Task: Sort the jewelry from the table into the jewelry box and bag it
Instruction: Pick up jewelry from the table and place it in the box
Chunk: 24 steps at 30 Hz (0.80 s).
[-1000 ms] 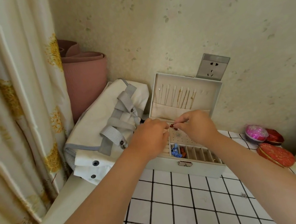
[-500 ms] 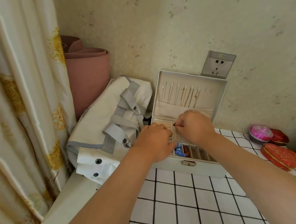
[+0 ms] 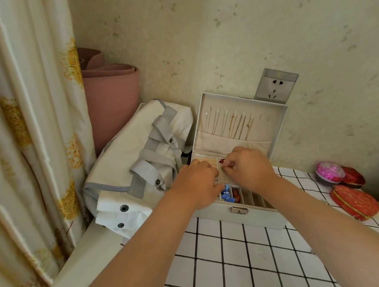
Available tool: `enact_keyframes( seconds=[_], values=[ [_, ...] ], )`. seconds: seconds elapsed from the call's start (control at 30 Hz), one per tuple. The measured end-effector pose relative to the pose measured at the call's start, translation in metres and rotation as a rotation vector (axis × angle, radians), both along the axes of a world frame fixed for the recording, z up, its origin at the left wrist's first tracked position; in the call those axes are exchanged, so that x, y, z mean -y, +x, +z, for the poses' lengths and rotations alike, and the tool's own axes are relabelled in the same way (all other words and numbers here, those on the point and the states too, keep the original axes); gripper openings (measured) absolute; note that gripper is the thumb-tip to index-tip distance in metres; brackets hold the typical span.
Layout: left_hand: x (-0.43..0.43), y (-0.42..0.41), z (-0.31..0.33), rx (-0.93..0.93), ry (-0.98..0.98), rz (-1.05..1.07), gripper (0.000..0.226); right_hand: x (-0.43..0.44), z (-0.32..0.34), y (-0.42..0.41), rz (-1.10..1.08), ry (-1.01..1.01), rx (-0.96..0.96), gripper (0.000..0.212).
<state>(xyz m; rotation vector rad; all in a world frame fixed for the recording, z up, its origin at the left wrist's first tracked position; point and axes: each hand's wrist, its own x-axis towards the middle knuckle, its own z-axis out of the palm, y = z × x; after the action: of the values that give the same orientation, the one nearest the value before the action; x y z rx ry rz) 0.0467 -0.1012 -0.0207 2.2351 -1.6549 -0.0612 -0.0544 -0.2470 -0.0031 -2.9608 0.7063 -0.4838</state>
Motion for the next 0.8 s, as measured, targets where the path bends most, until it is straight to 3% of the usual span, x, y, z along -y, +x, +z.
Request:
enact_keyframes(
  seconds=[0.17,0.33,0.5,0.6,0.8],
  values=[
    [-0.002,0.000,0.002,-0.001,-0.004,0.001,0.044,-0.001,0.003,-0.005,-0.063,0.117,0.065,0.011],
    [0.000,0.000,0.003,-0.033,-0.055,0.010,0.045,0.001,0.003,-0.017,-0.088,0.220,-0.004,0.011],
    [0.001,-0.004,0.007,-0.056,-0.193,0.036,0.035,0.000,0.005,-0.020,-0.089,0.439,0.157,0.009],
    [0.002,-0.006,0.014,-0.327,-0.382,0.116,0.026,-0.009,0.015,-0.020,-0.064,0.737,0.303,0.008],
    [0.003,-0.006,0.022,-0.704,-0.548,0.116,0.018,-0.015,0.030,-0.020,-0.044,1.194,0.332,0.018]
  ],
)
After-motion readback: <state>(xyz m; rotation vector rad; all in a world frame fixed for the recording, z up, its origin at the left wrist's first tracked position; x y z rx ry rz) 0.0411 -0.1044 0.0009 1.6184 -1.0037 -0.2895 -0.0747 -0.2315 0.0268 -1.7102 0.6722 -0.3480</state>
